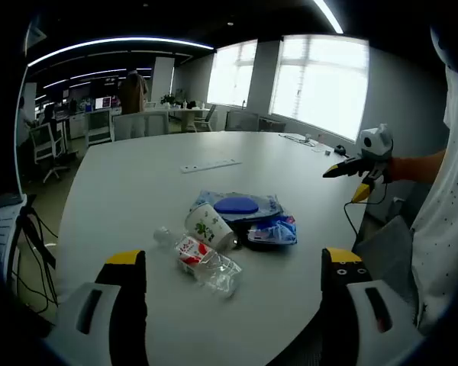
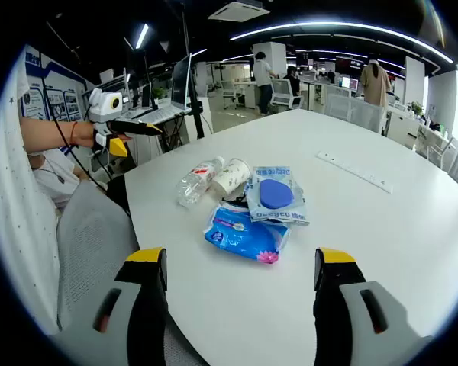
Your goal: Arrange the tabletop items into an orderly group along one side of the table until the central work area is clear of visible clutter.
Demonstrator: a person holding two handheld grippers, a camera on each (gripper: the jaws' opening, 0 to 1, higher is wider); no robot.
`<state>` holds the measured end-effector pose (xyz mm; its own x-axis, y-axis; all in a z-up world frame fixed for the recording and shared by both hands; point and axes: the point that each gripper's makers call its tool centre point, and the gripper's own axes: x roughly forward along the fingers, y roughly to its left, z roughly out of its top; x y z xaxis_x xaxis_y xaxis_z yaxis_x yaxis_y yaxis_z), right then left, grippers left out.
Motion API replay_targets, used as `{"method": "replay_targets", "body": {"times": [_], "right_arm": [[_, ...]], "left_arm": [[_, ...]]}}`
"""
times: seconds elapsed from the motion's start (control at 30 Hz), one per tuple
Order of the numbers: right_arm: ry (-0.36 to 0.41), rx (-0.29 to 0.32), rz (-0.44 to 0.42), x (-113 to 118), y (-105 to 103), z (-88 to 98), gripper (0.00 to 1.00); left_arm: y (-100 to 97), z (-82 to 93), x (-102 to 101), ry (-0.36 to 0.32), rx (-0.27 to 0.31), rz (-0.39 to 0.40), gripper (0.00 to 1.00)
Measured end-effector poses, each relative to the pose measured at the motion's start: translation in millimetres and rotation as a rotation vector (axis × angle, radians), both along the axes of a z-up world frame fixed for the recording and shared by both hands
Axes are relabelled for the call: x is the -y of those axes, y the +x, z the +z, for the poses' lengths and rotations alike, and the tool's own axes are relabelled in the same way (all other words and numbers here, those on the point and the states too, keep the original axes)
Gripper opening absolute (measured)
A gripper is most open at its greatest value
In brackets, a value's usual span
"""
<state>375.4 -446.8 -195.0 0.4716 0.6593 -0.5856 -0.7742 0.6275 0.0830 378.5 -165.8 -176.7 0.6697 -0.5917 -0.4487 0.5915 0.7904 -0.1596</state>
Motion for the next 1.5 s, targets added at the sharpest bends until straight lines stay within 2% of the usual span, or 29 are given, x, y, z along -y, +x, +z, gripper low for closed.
{"method": "replay_targets", "body": {"times": [0.9,1.5], "right_arm": [[-0.006,0.006,0.002,-3.4,-4.2,8.4,0.78],[-0.011,0.003,0.005,-2.9,-0.3,5.3,0.77]], "left_arm": [[-2.1,2.3,-1.7,0.007,0.008,-0.010,0.97],[-0.1,3.3,-1.5,0.005,0.009,-0.011,0.97]]}}
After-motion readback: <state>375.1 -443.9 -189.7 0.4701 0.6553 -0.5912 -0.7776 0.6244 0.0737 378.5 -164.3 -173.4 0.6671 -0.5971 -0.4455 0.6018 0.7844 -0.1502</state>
